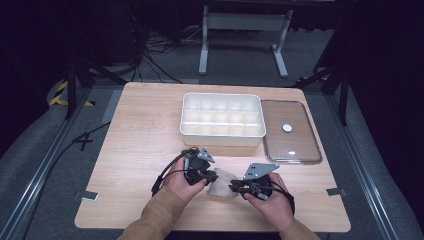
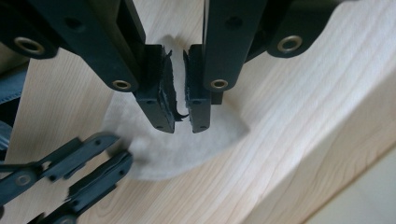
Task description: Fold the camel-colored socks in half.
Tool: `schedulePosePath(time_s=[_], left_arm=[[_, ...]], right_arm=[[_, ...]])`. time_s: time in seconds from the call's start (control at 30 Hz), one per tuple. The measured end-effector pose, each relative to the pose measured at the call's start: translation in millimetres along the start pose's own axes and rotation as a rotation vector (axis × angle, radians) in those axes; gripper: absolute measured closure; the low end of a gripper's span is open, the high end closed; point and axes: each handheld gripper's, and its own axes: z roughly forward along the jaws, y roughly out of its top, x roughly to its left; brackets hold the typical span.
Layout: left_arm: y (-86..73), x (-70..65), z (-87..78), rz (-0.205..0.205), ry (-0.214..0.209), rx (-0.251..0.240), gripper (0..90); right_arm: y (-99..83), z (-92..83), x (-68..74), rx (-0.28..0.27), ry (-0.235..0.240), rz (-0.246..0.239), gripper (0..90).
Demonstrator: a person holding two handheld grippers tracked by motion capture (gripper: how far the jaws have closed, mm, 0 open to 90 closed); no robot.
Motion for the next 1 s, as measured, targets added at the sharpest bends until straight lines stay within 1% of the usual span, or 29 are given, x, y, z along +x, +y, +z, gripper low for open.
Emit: schedulePosePath(time_s=[0.03, 0.07, 0.13, 0.17, 0.23, 0.27, 0.3, 0.33, 0.37, 0.43, 0.47, 0.5, 0.53, 0.57, 0.63, 0.77, 0.8, 0.87, 0.9, 0.97, 1.0], left_arm=[[3.0, -3.2, 2.4, 0.027, -0.001, -0.021, 81.2], [4.2, -3.0, 4.2, 0.046, -0.005, -0.021, 80.8], [4.7, -3.6, 7.1, 0.041, -0.004, -0.02, 79.6], [5.3, -3.0, 11.4, 0.046, 0.002, -0.009, 79.6], [5.6, -2.9, 17.6, 0.061, 0.017, 0.007, 76.2], [5.6, -2.9, 17.6, 0.061, 0.017, 0.007, 75.6], [6.4, -2.6, 21.3, 0.068, 0.018, 0.028, 75.5], [6.4, -3.0, 22.9, 0.063, 0.018, 0.028, 75.5], [6.7, -2.7, 24.9, 0.067, 0.018, 0.041, 75.6], [6.6, -2.8, 27.7, 0.061, 0.025, 0.056, 75.7], [6.6, -2.8, 27.7, 0.061, 0.025, 0.056, 75.9], [6.7, -2.0, 30.4, 0.06, 0.036, 0.079, 75.8], [6.7, -2.0, 30.4, 0.06, 0.036, 0.079, 75.7], [5.9, -1.7, 33.8, 0.054, 0.038, 0.085, 75.5], [5.3, -1.4, 35.5, 0.051, 0.04, 0.084, 75.3], [3.1, 1.2, 39.8, 0.029, 0.032, 0.085, 75.6], [2.3, 1.5, 40.6, 0.019, 0.029, 0.087, 75.8], [1.7, 2.5, 41.6, 0.02, 0.028, 0.083, 75.8], [0.8, 3.0, 41.8, 0.008, 0.026, 0.077, 75.9], [0.4, 3.2, 42.2, 0.006, 0.025, 0.071, 75.9], [0.4, 3.1, 41.8, 0.008, 0.032, 0.072, 75.9]], right_arm=[[-0.7, -0.4, -0.2, 0.0, -0.003, 0.001, 78.9], [-1.7, -0.5, -0.5, 0.001, -0.008, 0.0, 78.6], [-2.8, -0.5, -1.0, 0.003, -0.011, 0.0, 78.5], [-4.0, -0.5, -1.5, 0.007, -0.01, 0.002, 78.5], [-7.6, -0.6, -4.2, 0.014, -0.016, -0.002, 78.3], [-8.8, -0.9, -5.6, 0.016, -0.025, -0.009, 78.3], [-10.4, -1.5, -7.5, 0.02, -0.032, -0.011, 78.3], [-11.9, -1.5, -9.5, 0.019, -0.035, -0.01, 78.2], [-13.0, -1.8, -10.7, 0.02, -0.035, -0.007, 78.3], [-15.5, -1.6, -13.5, 0.022, -0.039, -0.006, 77.9], [-15.5, -1.6, -13.5, 0.022, -0.039, -0.006, 77.9], [-18.0, -0.5, -15.8, 0.022, -0.039, -0.013, 77.5], [-18.0, -0.5, -15.8, 0.022, -0.039, -0.013, 77.5], [-20.0, 0.8, -17.8, 0.025, -0.04, -0.018, 77.0], [-20.8, 1.3, -18.6, 0.026, -0.04, -0.019, 76.8], [-27.6, 4.4, -26.6, 0.036, -0.017, -0.019, 75.9], [-29.3, 5.2, -28.4, 0.03, -0.006, -0.016, 75.9], [-30.2, 5.2, -29.3, 0.026, -0.003, -0.014, 75.9], [-31.0, 5.3, -29.8, 0.026, 0.003, -0.02, 75.9], [-31.4, 5.4, -30.0, 0.026, 0.007, -0.022, 75.9], [-32.0, 5.6, -30.8, 0.022, 0.011, -0.026, 75.9]])
